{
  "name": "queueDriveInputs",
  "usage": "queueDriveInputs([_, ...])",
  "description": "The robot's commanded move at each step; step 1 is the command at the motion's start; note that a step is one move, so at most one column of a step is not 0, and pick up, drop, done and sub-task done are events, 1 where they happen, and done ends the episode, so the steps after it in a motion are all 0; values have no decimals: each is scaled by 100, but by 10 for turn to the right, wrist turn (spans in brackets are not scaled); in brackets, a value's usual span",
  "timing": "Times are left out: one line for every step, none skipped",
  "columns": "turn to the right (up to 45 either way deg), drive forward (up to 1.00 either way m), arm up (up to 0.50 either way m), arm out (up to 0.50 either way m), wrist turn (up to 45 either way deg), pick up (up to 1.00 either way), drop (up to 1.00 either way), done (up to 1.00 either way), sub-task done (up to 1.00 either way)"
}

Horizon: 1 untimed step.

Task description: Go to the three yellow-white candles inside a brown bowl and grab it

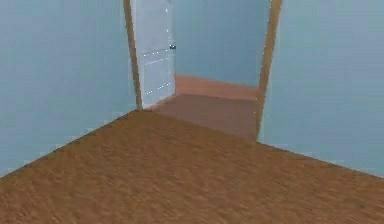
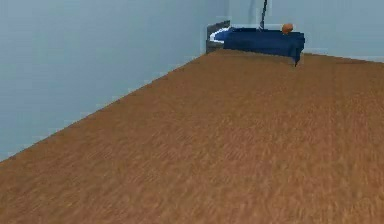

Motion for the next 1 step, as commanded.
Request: queueDriveInputs([0,100,0,0,0,0,0,0,0])
